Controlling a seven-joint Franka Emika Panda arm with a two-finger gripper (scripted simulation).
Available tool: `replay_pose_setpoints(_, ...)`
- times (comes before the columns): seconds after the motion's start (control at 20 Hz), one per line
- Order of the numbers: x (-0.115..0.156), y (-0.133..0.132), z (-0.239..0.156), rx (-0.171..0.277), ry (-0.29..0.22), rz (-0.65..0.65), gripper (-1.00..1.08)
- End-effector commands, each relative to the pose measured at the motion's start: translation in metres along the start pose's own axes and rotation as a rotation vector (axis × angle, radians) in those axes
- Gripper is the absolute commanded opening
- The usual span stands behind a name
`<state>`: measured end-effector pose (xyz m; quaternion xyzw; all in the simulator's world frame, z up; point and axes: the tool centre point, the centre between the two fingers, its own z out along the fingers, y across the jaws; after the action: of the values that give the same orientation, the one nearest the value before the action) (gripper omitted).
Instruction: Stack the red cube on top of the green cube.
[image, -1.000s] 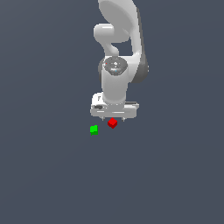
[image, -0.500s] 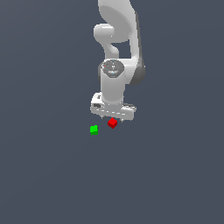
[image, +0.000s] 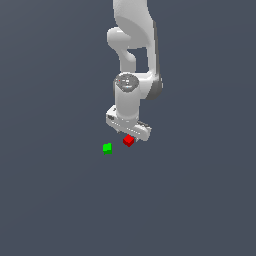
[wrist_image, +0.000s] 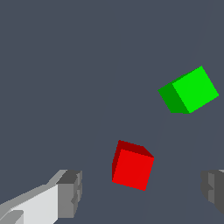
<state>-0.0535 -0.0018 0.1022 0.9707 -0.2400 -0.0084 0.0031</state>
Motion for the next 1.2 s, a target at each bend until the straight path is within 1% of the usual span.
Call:
replay_pose_setpoints(0.0,-0.005,0.002,0.008,0.003,0.004,0.069,1.0)
replay_pose_setpoints(0.3,-0.015,0.005,0.022,0.008,0.01,0.189,1.0)
replay_pose_setpoints(0.55,-0.019,0.006,0.029,0.01,0.013,0.249,1.0)
replay_pose_setpoints(0.8,-0.021,0.005,0.032,0.012,0.013,0.273,1.0)
replay_pose_setpoints(1.15,-0.021,0.005,0.04,0.011,0.013,0.269,1.0)
